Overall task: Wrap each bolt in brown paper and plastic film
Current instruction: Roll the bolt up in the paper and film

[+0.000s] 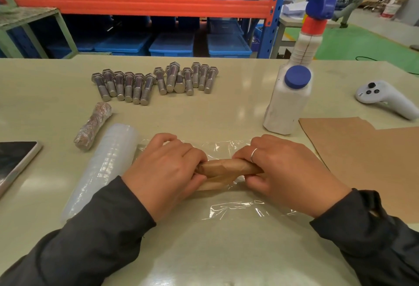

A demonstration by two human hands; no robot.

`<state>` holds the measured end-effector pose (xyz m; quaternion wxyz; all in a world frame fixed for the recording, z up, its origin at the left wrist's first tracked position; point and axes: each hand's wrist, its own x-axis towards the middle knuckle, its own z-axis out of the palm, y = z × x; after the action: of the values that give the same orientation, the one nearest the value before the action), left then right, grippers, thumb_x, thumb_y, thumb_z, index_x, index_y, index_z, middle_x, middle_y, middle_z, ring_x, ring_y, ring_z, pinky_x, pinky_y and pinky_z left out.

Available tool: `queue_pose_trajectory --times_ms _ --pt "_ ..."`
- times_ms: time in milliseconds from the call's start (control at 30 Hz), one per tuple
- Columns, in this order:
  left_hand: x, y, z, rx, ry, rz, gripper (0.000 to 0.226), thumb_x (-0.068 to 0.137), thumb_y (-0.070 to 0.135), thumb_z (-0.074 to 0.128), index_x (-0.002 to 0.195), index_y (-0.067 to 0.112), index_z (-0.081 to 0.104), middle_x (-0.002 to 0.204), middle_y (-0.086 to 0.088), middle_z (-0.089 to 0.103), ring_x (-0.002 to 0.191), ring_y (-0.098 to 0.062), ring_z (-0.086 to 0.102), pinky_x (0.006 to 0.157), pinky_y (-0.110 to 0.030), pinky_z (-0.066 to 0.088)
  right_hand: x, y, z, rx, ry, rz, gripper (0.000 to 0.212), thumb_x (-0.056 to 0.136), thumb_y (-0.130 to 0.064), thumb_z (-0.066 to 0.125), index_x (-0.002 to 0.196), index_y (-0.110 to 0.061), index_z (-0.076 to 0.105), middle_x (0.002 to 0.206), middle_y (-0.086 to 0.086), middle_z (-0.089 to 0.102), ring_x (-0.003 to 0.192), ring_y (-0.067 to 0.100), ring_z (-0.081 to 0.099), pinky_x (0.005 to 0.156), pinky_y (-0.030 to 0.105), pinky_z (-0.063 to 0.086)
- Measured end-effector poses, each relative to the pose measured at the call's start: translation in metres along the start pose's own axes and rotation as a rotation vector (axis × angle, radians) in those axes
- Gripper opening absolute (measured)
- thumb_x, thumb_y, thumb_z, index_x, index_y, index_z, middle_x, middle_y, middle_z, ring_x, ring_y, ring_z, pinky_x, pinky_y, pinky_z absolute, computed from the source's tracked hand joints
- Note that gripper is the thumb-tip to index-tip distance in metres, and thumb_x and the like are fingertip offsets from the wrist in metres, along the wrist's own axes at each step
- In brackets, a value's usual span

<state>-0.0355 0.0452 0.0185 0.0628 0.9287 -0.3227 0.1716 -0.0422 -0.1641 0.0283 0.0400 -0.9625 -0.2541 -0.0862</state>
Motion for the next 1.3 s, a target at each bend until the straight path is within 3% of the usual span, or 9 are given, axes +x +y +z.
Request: queue_pose_trajectory --times_ms 133,267,433,500,600,700,800,1000,1300 --pt "0.001 0.000 0.003 0.031 0.026 0.007 0.036 0.076 0.030 0.040 0.077 0.008 0.069 0.066 -0.002 0.065 0.061 -0.021 0.063 0.085 -0.035 0.032 -0.001 -0.002 -0.001 -0.001 0.001 -0.024 0.032 0.068 -0.025 0.077 0.099 -0.022 0.071 0.080 -0.002 0.062 0.074 0.023 0.061 0.059 0.029 0.044" --pt "0.002 -0.002 0.005 0.018 0.035 0.001 0.037 0.076 0.035 0.042 0.076 0.010 0.068 0.066 -0.001 0.065 0.060 -0.020 0.063 0.085 -0.033 0.031 -0.001 -0.002 0.000 0.071 -0.031 0.006 0.028 0.090 -0.032 0.045 0.116 -0.031 0.055 0.105 -0.011 0.050 0.101 0.011 0.048 0.075 0.032 0.045" --pt "0.000 -0.003 0.008 0.014 -0.028 0.038 0.036 0.054 0.035 0.086 0.074 0.011 0.068 0.063 0.002 0.064 0.057 -0.018 0.063 0.083 -0.039 0.049 -0.003 0.000 0.003 0.096 -0.115 -0.002 0.027 0.094 -0.032 0.041 0.119 -0.030 0.051 0.109 -0.010 0.046 0.106 0.010 0.043 0.084 0.032 0.042" --pt "0.000 -0.002 0.011 0.031 -0.013 0.031 0.038 0.047 0.026 0.091 0.072 0.011 0.067 0.061 0.001 0.063 0.055 -0.019 0.062 0.083 -0.037 0.049 -0.003 0.000 0.002 0.092 -0.115 -0.007 0.026 0.094 -0.035 0.041 0.118 -0.030 0.051 0.107 -0.011 0.046 0.104 0.010 0.044 0.081 0.031 0.042" --pt "0.001 -0.001 0.014 0.065 0.059 0.016 0.026 0.050 0.012 0.083 0.068 0.008 0.066 0.057 -0.003 0.059 0.051 -0.022 0.059 0.082 -0.038 0.038 -0.001 0.001 0.002 0.081 -0.097 -0.006 0.025 0.093 -0.040 0.041 0.114 -0.034 0.052 0.103 -0.014 0.047 0.098 0.007 0.045 0.071 0.027 0.039" --pt "0.000 0.000 0.016 0.090 0.137 0.038 0.006 0.063 0.012 0.065 0.066 0.007 0.065 0.056 -0.004 0.057 0.049 -0.023 0.056 0.074 -0.036 0.054 0.001 0.002 0.003 0.036 -0.079 -0.007 0.021 0.091 -0.037 0.046 0.110 -0.035 0.053 0.092 -0.015 0.041 0.095 0.007 0.044 0.063 0.025 0.030" --pt "0.002 0.002 0.016 0.092 0.153 0.029 0.028 0.072 0.016 0.040 0.065 0.007 0.065 0.056 -0.004 0.057 0.049 -0.023 0.055 0.073 -0.038 0.055 0.001 0.005 0.001 -0.033 -0.080 0.005 0.021 0.088 -0.033 0.053 0.109 -0.032 0.054 0.092 -0.013 0.042 0.095 0.010 0.045 0.062 0.024 0.024" --pt "0.002 0.003 0.019 0.122 0.194 0.034 0.029 0.071 0.016 0.039 0.065 0.008 0.066 0.055 -0.003 0.057 0.049 -0.023 0.055 0.073 -0.038 0.055 0.000 0.007 -0.001 -0.055 -0.087 -0.019 0.028 0.091 -0.035 0.047 0.119 -0.039 0.048 0.120 -0.018 0.045 0.105 0.010 0.043 0.072 0.027 0.038" --pt "0.002 0.006 0.024 0.150 0.205 0.078 0.029 0.071 0.014 0.038 0.064 0.012 0.067 0.054 0.000 0.058 0.050 -0.020 0.057 0.074 -0.035 0.055 -0.003 0.020 -0.002 0.110 -0.190 0.061 0.048 0.088 -0.037 0.055 0.132 -0.047 0.041 0.107 -0.016 0.048 0.098 0.007 0.051 0.074 0.022 0.039"
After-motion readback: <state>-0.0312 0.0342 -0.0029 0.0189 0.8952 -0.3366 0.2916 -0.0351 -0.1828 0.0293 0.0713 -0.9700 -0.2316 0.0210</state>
